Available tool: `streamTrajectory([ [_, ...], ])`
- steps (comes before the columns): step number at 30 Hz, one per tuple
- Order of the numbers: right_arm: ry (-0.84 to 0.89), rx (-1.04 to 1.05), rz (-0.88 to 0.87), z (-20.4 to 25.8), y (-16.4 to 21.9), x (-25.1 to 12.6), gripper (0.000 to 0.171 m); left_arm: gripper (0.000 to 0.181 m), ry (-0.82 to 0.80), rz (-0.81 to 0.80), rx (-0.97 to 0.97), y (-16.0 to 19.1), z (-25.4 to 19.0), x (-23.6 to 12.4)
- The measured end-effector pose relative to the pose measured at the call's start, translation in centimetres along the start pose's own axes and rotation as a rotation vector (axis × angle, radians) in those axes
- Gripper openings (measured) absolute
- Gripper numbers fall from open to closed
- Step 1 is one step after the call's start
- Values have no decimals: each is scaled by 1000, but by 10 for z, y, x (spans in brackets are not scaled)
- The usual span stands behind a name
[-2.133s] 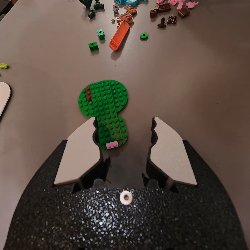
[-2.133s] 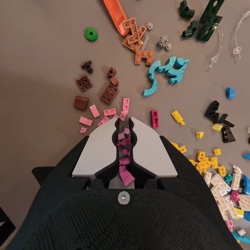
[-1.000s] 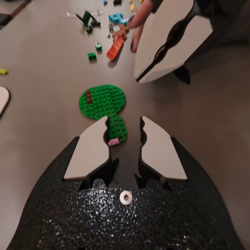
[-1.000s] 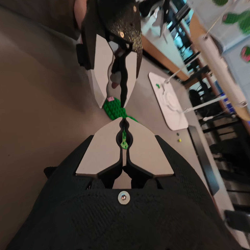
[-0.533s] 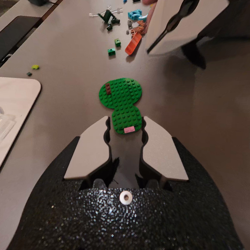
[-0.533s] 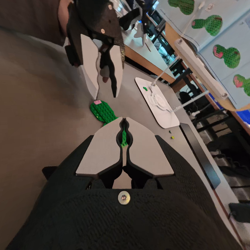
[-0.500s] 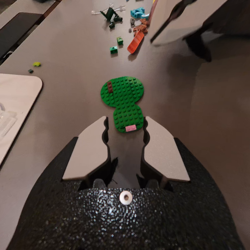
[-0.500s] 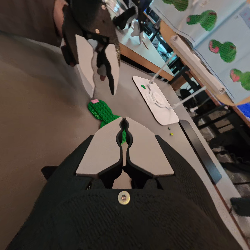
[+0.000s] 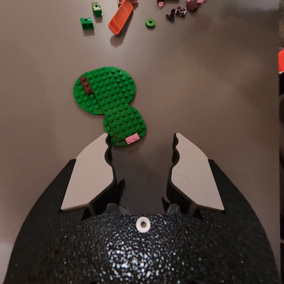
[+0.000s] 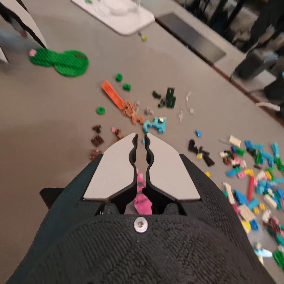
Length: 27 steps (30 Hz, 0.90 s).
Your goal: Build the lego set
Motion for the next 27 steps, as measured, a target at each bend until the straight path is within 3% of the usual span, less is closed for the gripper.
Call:
streamTrajectory([
  [4, -34, 63, 83, 6, 17, -1, 11, 80, 70, -45, 12, -12, -18, 9],
  [10, -203, 21, -9, 66, -20, 51, 22, 83, 332, -146, 121, -29, -68, 20],
  [15, -226, -11, 38, 121, -40, 107, 33, 69, 162, -236, 52, -29, -32, 4],
  [18, -208, 122, 59, 135, -48, 133, 45, 67, 77, -297, 22, -29, -15, -5],
  [20, -195, 210, 111, 135, -51, 145, 55, 68, 35, -314, 18, -29, -9, -9],
  [27, -132, 223, 247, 132, -66, 163, 62, 68, -35, -276, 75, -26, -8, -5],
])
Point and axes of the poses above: each gripper's, where its closed fingertips meet, x out along the fingers, y out of its underside, z = x × y across the jaws, the point moved 7 cm from there along -x, back along the fingers, and after that the axes turned 11 degrees about -y, right-handed, at the moved point
